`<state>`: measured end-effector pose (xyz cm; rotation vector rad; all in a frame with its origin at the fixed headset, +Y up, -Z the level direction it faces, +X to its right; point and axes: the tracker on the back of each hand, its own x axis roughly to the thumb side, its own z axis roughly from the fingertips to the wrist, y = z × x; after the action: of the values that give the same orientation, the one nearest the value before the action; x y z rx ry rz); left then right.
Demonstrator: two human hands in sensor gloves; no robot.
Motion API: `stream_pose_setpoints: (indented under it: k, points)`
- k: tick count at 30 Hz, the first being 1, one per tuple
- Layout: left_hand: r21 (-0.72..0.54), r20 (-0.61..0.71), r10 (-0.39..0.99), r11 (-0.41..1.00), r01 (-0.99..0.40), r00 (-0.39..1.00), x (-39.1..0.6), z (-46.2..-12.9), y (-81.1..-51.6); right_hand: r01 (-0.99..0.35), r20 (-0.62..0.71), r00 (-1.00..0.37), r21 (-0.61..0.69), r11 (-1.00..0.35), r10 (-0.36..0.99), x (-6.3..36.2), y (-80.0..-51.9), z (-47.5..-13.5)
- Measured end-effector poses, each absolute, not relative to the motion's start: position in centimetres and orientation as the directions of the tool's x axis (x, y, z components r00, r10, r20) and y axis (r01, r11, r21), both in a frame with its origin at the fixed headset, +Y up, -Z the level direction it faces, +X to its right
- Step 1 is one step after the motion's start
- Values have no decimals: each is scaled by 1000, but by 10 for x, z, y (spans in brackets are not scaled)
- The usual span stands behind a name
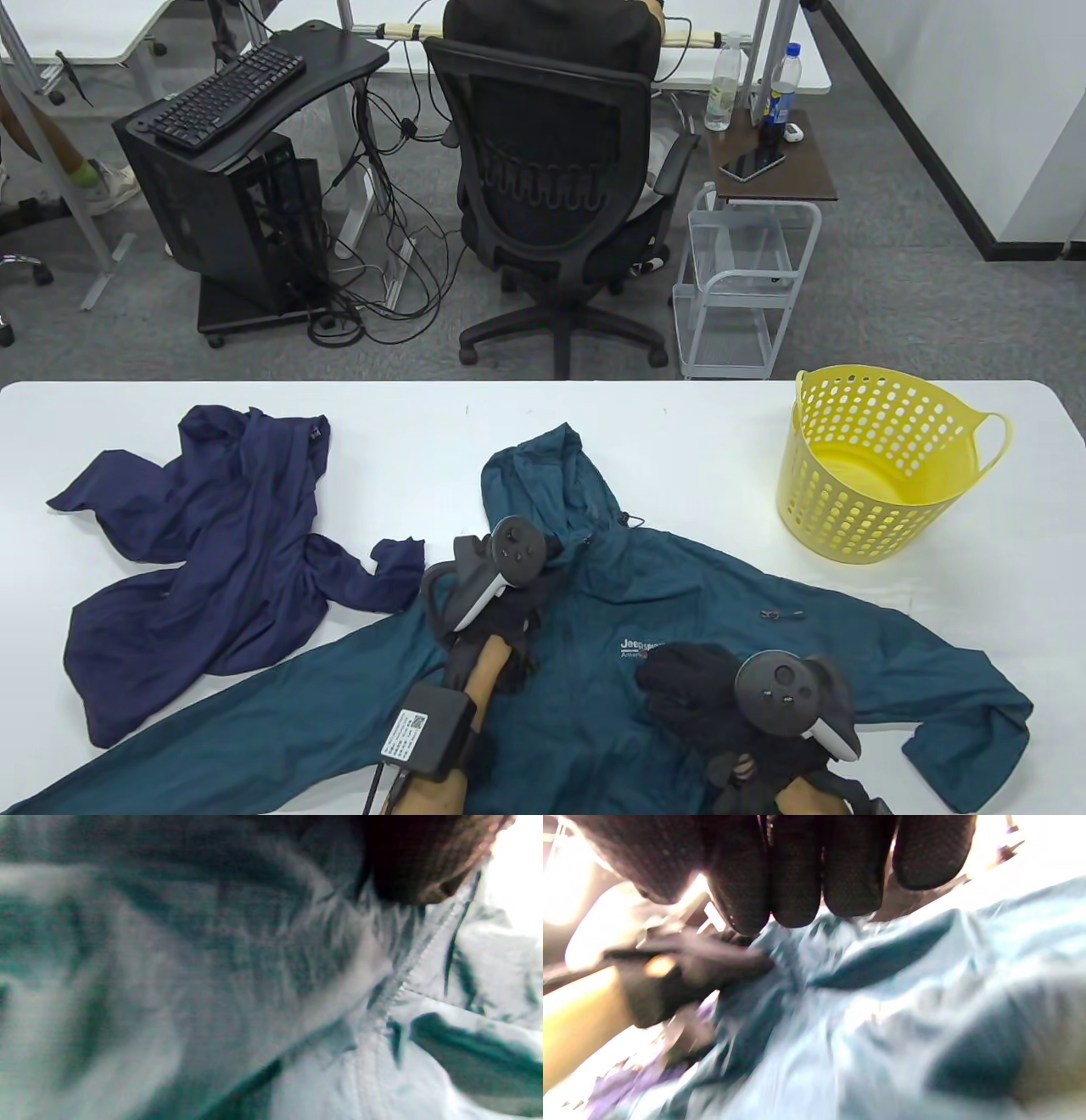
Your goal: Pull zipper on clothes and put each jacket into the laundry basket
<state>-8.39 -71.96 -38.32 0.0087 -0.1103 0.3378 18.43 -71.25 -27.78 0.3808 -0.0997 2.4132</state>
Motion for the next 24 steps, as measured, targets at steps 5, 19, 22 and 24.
stream_pose_setpoints:
  k: [5, 19, 22, 24]
  points:
    - [1, 156, 357, 932, -362, 921, -76, -355, -717, -643, 182, -761, -83, -761, 623, 168, -696, -305]
    - [-113, 182, 437, 899, -423, 881, -75, -339, -730, -359, 231, -926, -295, -886, 299, 145, -720, -322]
    - [-210, 216, 472, 877, -431, 855, -69, -335, -727, -364, 249, -923, -312, -878, 294, 143, -716, -318]
    - [-149, 234, 490, 872, -467, 840, -66, -331, -722, -369, 270, -918, -324, -871, 289, 139, -712, -314]
